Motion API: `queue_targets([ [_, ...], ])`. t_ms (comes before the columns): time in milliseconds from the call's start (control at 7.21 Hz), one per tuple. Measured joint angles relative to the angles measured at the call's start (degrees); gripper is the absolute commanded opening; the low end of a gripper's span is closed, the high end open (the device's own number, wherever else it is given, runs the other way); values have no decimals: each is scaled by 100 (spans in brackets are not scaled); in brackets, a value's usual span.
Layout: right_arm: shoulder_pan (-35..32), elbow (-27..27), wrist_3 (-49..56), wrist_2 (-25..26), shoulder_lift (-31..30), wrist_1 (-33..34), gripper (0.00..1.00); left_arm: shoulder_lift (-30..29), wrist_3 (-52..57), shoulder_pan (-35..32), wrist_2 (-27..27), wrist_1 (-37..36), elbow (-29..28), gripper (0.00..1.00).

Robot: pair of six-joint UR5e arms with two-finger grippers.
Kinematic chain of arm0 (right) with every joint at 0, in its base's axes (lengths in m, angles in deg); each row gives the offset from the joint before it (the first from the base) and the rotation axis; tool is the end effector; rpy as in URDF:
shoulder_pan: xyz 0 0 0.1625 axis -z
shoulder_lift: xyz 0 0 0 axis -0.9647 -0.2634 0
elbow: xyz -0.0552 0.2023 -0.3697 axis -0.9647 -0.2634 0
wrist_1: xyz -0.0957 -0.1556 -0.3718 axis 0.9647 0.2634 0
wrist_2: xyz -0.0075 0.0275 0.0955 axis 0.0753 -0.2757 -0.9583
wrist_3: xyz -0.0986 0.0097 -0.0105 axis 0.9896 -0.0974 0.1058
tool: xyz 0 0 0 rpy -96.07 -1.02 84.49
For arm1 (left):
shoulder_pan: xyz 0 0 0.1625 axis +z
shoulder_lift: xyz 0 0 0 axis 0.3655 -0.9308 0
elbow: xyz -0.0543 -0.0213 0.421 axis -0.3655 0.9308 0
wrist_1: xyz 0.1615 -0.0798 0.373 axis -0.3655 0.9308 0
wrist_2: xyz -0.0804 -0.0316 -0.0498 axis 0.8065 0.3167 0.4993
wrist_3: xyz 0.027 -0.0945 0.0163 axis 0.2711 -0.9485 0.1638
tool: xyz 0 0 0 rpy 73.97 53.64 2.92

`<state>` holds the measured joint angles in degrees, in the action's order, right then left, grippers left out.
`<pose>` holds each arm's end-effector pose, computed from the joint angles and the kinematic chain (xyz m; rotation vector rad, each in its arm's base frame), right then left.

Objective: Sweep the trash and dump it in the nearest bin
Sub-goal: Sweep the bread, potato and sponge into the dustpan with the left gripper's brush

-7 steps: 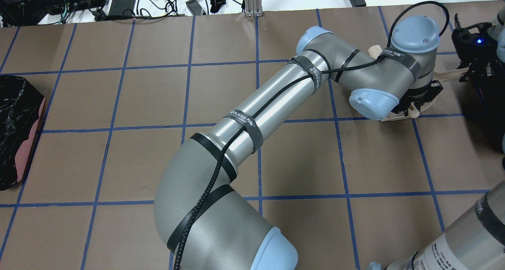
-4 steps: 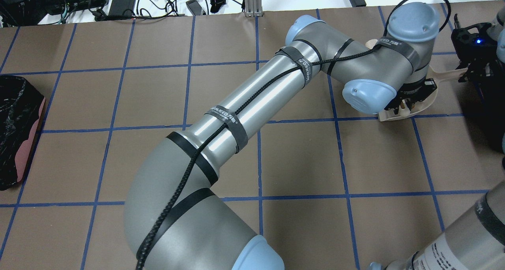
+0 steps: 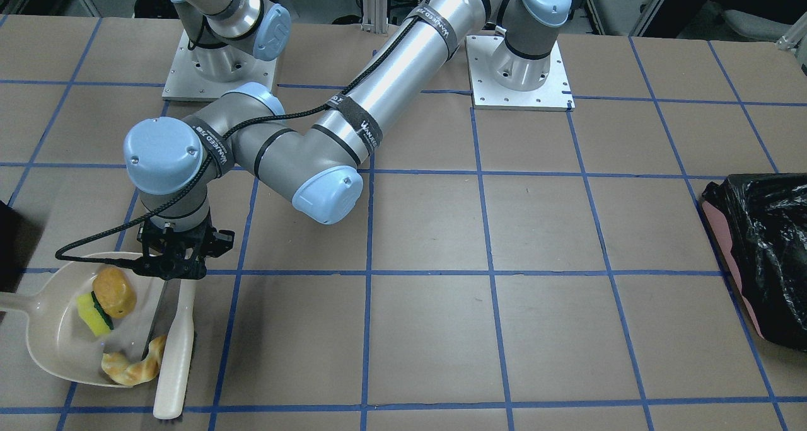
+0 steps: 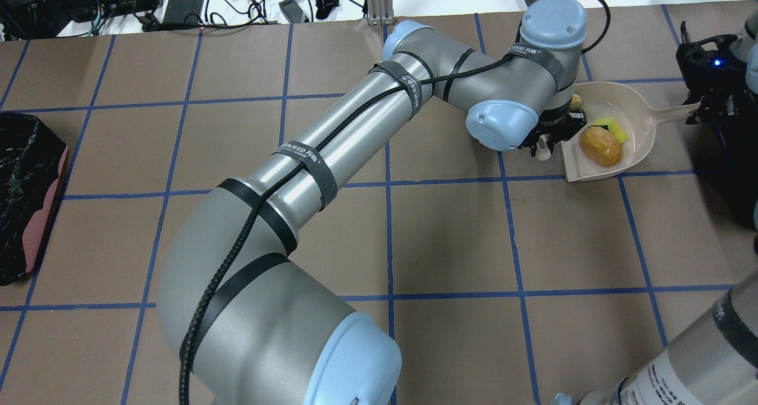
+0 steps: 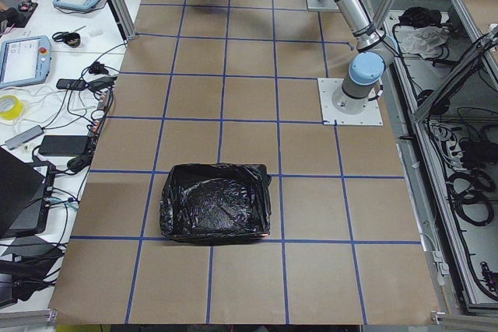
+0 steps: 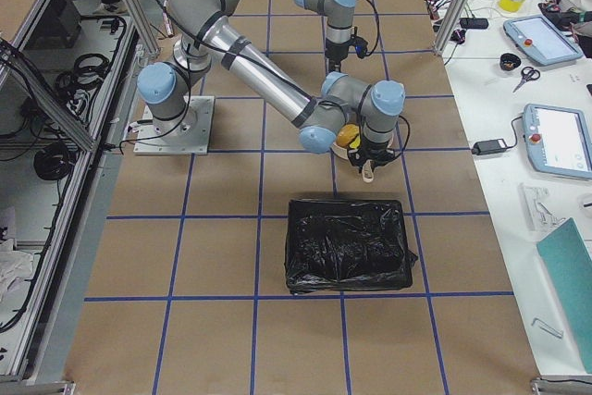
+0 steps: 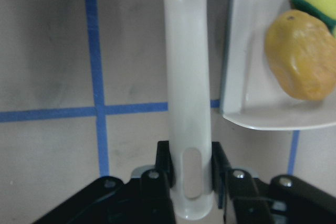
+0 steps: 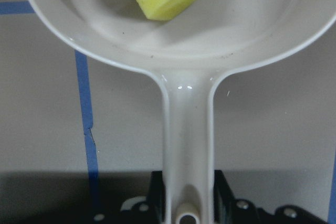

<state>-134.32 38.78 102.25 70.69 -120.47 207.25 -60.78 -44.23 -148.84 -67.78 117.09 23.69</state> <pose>-0.2257 -0.6396 0.2580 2.1531 -2.2177 -0.0459 -0.6285 -0.5703 0.2522 0.0283 -2.8961 -0.0116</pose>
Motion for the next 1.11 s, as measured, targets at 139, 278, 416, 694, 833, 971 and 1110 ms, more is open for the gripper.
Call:
queue_targets([
  [139,-5,0,7,-9,-4,-41,12,-165,17,20,-20,-230,-38,0],
  [278,-21,0,32,-21,-6,-64,12,-335,25,27,-62,-367,-134,0],
  [416,-40,0,73,-29,-7,-76,12,-481,57,29,-105,-420,-264,0],
  [694,-48,0,193,-92,4,-82,12,-641,-65,21,-147,-468,-380,0],
  [833,-48,0,225,-137,7,-85,12,-657,-304,0,-72,-537,-400,0],
  [971,-48,0,235,-156,12,-86,12,-653,-548,-48,80,-611,-416,0],
  [1110,-47,0,236,-160,15,-83,12,-649,-776,-129,197,-664,-433,0],
])
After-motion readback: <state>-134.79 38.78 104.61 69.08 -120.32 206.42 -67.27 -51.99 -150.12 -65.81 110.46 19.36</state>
